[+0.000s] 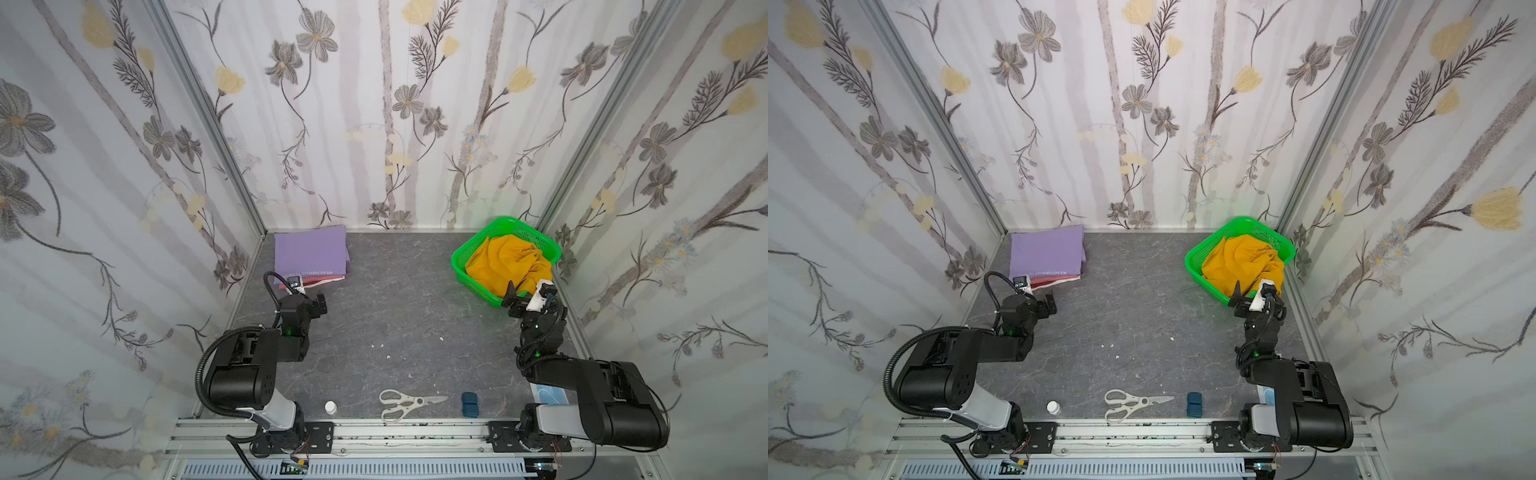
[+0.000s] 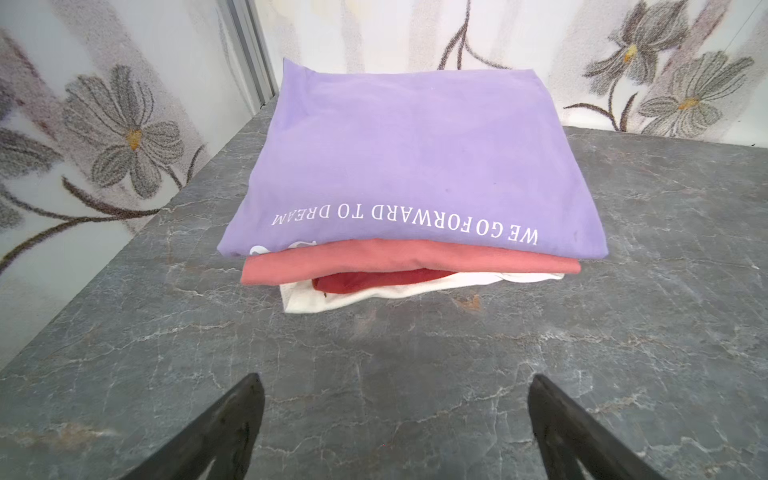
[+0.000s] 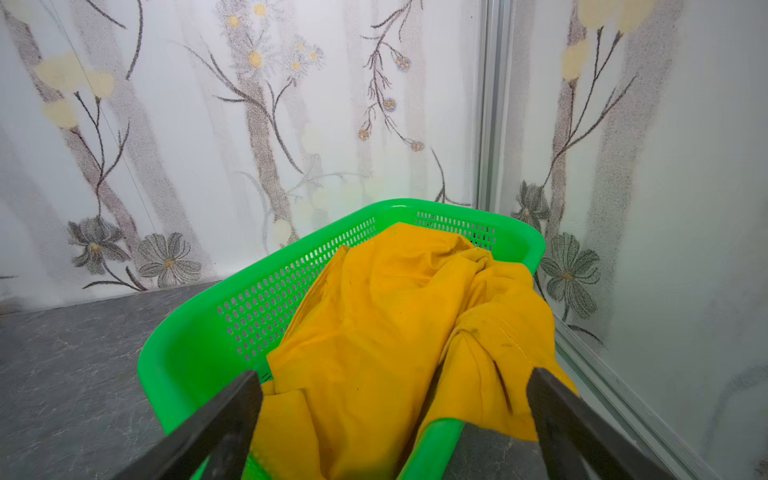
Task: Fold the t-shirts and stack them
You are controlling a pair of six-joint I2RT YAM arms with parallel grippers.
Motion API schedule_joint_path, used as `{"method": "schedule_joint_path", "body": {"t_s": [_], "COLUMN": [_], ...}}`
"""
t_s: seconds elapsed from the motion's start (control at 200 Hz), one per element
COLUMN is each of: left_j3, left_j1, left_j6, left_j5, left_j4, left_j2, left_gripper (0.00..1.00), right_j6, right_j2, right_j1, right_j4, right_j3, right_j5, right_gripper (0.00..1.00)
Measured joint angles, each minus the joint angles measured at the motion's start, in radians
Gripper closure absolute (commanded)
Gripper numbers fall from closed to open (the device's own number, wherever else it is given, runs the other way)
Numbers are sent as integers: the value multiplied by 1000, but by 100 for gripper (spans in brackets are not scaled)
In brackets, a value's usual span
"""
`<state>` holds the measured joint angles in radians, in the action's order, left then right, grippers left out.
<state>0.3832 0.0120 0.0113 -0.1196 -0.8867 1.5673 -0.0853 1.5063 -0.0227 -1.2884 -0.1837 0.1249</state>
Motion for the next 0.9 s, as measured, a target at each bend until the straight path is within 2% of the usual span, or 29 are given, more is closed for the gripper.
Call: {"method": "schedule_joint_path", "body": {"t_s": [0.725,0.899], "left_j3": [1,92], "left_j1": [3,45], "left_j6": [4,-2], "left_j5": [16,-35], "left_j4": [2,155], "left_j2": [0,-83], "left_gripper": [0,0], "right_j6": [0,0], "right_j2": [0,0], "right_j1": [0,0], "right_j4": [0,0], "right_j3": [0,0], "right_j5": [0,0], "right_gripper": [0,0]}}
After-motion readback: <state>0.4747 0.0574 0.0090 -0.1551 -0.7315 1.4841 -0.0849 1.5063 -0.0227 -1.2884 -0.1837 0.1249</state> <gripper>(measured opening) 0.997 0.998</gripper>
